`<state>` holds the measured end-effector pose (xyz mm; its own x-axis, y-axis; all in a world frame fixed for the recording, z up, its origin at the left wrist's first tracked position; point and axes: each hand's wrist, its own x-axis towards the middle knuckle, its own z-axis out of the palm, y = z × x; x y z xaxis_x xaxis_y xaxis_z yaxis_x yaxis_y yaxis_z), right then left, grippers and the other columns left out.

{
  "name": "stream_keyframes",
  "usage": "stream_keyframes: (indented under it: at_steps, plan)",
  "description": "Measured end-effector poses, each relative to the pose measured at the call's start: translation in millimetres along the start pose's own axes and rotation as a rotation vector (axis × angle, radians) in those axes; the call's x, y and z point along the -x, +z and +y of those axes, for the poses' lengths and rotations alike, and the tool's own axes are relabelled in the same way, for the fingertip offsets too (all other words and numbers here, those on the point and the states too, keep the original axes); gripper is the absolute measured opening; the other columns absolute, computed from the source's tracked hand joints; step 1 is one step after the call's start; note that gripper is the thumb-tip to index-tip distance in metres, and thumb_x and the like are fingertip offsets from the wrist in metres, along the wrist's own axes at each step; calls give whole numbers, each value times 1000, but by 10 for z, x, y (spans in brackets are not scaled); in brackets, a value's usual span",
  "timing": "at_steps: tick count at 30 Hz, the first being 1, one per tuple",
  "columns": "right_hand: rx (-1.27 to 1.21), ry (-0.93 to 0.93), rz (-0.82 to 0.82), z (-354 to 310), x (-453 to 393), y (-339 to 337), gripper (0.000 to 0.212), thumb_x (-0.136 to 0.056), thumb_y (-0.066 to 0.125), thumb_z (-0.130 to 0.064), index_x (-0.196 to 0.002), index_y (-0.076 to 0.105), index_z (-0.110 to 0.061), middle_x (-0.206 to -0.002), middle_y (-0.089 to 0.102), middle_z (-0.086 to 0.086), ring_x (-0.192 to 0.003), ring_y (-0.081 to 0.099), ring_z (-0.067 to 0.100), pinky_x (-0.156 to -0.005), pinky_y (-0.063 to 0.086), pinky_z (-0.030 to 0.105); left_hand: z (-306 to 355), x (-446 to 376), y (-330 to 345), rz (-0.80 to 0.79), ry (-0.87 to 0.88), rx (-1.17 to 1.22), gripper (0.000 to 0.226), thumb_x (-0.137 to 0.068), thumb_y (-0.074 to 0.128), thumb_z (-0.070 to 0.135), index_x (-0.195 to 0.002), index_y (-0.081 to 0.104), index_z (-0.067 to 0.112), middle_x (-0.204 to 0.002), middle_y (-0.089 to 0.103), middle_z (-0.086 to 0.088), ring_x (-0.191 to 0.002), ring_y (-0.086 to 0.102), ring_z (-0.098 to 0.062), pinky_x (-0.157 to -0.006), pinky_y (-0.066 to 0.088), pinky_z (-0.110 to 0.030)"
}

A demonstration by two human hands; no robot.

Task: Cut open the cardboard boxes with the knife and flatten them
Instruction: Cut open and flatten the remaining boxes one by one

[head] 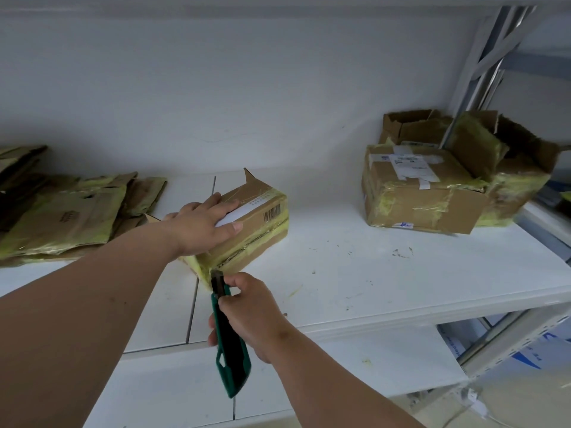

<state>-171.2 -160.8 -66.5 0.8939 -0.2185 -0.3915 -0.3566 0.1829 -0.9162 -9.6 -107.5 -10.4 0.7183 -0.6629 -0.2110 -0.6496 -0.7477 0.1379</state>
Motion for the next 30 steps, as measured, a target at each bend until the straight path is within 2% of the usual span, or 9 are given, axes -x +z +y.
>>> stream_keyframes:
  at_steps: [6,11,15,18,20,22,25,28,30]
  plan:
    - [62,-15,-14,1,8,-56,53,-93,36,1,-142,40,-19,-79,64,14,-49,62,20,-51,52,23,-5,17,8,1,7,-1,60,-95,25,67,-150,6,53,-163,-6,13,-150,3,-26,-116,10,-54]
    - [162,-48,-163,-9,80,34,48,-94,42,0,-138,48,-19,-79,66,13,-51,61,20,-56,53,29,0,3,13,9,8,-2,63,-93,29,69,-150,6,53,-163,-7,14,-150,4,-26,-116,10,-53]
    - [4,-77,3,-112,5,-245,33,-94,43,2,-122,54,-14,-70,64,15,-45,57,24,-49,47,26,-82,70,23,32,22,64,75,-87,44,71,-149,6,54,-163,-5,15,-149,7,-25,-115,14,-53]
    - [85,-53,134,-163,-29,-553,37,-92,43,2,-118,57,-19,-70,65,13,-47,59,24,-54,50,29,-143,100,5,29,33,189,78,-85,55,67,-148,11,56,-162,-2,18,-149,8,-23,-118,17,-51]
    - [205,-60,264,-146,-105,-681,46,-90,40,1,-124,57,-25,-74,66,8,-52,62,21,-62,54,32,-160,82,13,30,38,229,78,-84,59,65,-148,14,56,-162,1,20,-148,12,-21,-118,19,-51]
    - [383,-118,388,-127,-188,-806,55,-90,39,-2,-134,51,-32,-86,66,2,-71,67,21,-73,55,35,-182,28,18,15,42,235,82,-79,63,68,-146,18,55,-161,12,17,-142,28,-21,-114,30,-49]
    - [637,-177,460,-160,-265,-998,67,-88,37,-1,-146,39,-36,-105,58,3,-89,59,23,-74,47,31,-182,-43,-10,-16,62,228,78,-66,61,77,-133,26,57,-149,37,8,-124,49,-18,-104,43,-44]
    - [838,-135,498,-191,-310,-1148,70,-90,38,-5,-151,31,-37,-118,40,5,-95,55,27,-82,45,31,-192,-78,-54,-3,85,210,65,-84,63,59,-141,33,49,-154,31,14,-140,33,-14,-111,34,-47]
    - [1015,-110,556,-172,-336,-1251,69,-90,41,-9,-152,29,-36,-110,34,4,-93,52,28,-84,44,34,-237,-85,-86,35,89,171,63,-87,65,52,-143,37,46,-155,27,19,-141,29,-15,-112,32,-49]
